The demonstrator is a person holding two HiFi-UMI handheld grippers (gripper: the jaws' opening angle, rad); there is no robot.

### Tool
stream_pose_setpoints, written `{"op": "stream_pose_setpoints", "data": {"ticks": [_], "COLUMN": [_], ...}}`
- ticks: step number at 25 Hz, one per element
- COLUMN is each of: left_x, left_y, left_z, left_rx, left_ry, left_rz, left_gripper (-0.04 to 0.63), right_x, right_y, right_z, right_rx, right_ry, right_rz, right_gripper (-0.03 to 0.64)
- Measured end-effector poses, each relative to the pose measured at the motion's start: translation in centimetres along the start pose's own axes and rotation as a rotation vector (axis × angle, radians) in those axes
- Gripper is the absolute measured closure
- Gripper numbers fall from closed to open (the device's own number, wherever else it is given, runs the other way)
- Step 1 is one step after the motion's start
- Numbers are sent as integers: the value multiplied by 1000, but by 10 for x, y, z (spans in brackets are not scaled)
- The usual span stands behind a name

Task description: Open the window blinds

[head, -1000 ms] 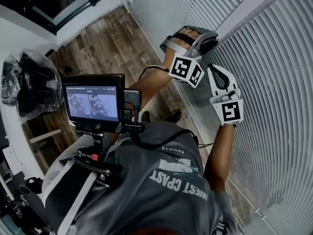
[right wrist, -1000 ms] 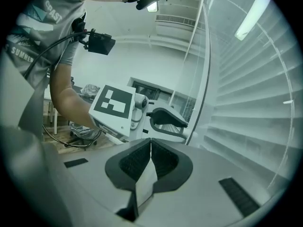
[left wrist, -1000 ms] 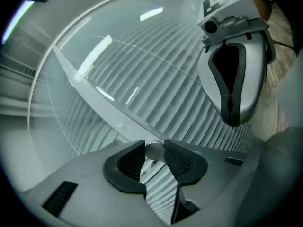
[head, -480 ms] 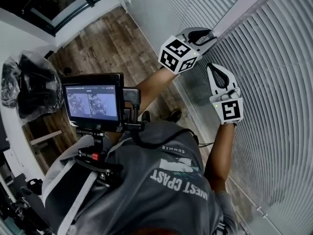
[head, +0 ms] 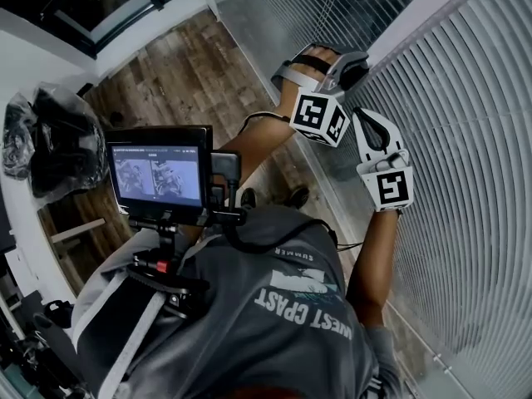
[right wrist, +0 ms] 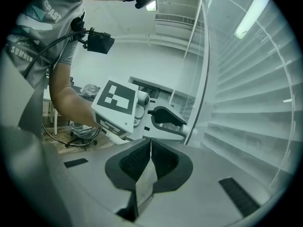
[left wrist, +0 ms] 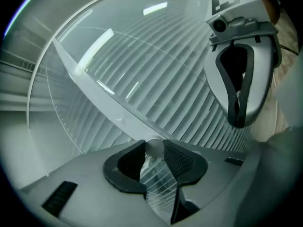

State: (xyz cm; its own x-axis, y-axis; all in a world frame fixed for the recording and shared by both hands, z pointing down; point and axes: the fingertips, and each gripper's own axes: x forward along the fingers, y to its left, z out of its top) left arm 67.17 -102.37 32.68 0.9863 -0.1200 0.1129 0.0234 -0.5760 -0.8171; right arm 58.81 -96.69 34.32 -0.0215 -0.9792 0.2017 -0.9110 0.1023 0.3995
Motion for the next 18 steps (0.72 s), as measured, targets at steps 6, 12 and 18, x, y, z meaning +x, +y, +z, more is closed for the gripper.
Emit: {"op": "stream_pose_setpoints", "data": {"ticks": [6,12,18], "left_x": [-7,-22,-47], "left_y": [1,3,24], "left_z": [2,7,9], "left_rx": [-474,-588,-768], "left_ry": [-110,-152,-290], "left_rz": [-97,-110,-116], "left_gripper": [451,449,455], "right_x": [-1,-12,-16], "right_y": [1,-1,-8], "right_z": [5,12,34], "right_rx": [3,11,47], "right_ry": [-2,-22,-89], "right_rz": [-7,-20,-10], "right_gripper": [615,615,615]}}
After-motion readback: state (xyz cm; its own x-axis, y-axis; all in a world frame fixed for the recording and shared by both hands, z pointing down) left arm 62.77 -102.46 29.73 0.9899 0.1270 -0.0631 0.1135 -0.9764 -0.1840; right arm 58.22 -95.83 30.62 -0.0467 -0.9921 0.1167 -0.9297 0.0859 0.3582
